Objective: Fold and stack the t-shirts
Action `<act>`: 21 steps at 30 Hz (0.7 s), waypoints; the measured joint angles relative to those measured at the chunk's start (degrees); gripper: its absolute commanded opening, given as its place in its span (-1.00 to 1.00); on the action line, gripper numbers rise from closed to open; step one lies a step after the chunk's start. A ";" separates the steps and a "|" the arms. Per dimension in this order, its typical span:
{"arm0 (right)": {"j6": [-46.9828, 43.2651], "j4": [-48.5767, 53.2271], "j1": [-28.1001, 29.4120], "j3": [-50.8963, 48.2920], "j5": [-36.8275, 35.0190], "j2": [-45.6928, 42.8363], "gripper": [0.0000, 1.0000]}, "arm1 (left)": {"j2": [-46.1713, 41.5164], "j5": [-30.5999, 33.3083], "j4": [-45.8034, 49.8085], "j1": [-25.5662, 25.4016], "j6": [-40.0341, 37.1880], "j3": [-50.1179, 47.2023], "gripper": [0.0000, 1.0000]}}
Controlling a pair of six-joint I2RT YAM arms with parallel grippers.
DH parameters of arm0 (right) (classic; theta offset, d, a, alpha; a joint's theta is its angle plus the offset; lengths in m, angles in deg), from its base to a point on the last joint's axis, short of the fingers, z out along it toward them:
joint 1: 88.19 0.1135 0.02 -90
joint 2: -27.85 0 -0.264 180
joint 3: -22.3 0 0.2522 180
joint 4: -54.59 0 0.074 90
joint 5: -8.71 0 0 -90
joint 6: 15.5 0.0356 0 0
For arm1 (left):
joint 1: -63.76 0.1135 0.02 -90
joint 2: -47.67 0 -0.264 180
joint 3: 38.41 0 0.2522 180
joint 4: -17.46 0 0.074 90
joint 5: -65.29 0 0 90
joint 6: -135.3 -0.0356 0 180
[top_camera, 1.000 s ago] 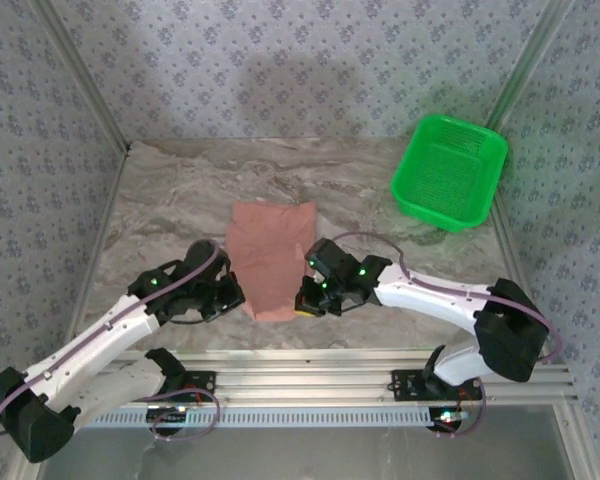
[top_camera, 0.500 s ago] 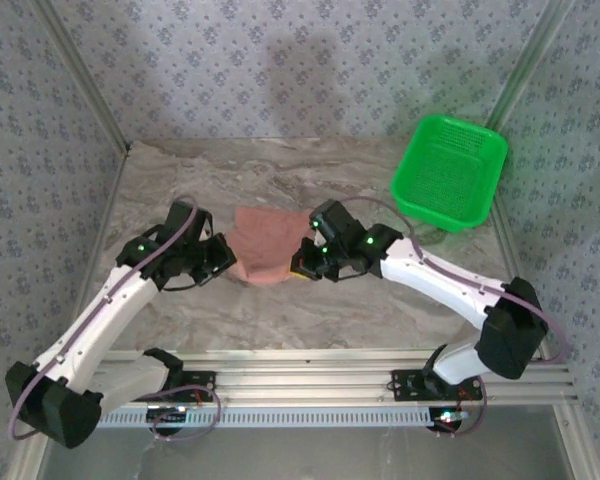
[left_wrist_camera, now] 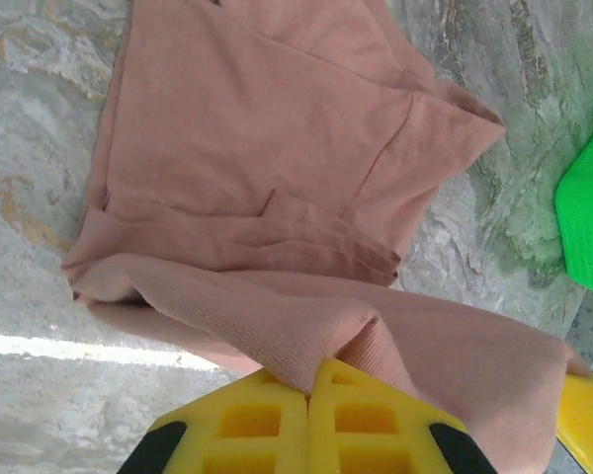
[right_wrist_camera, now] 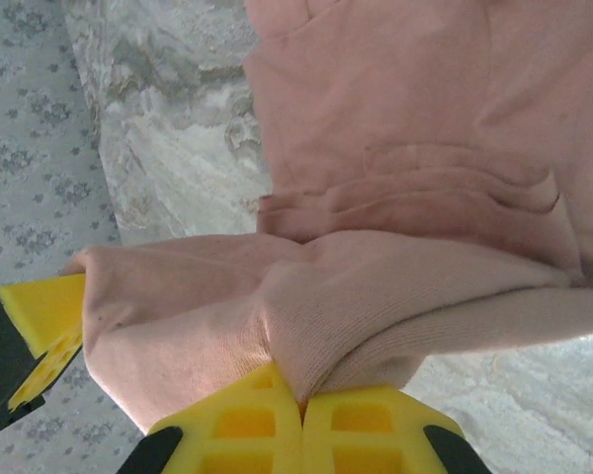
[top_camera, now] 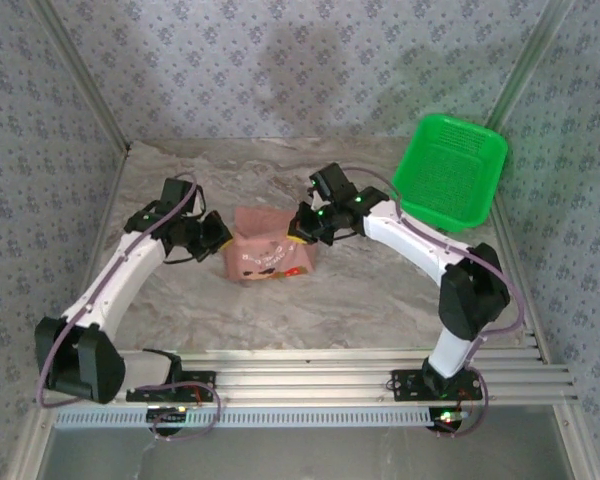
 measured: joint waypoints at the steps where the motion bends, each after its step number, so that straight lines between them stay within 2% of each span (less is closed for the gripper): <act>1: -0.24 0.07 -0.59 0.52 0.28 0.81 -1.00 | 1.20 -0.50 -0.33 0.74 -0.42 0.61 -1.00; 11: -2.05 0.90 -6.23 7.52 2.34 7.21 -1.00 | 12.52 -4.68 -3.80 5.05 -3.91 9.44 -1.00; 21: -2.23 0.76 -9.46 11.72 3.87 13.97 -0.98 | 25.24 -7.67 -5.81 6.16 -5.88 18.97 -1.00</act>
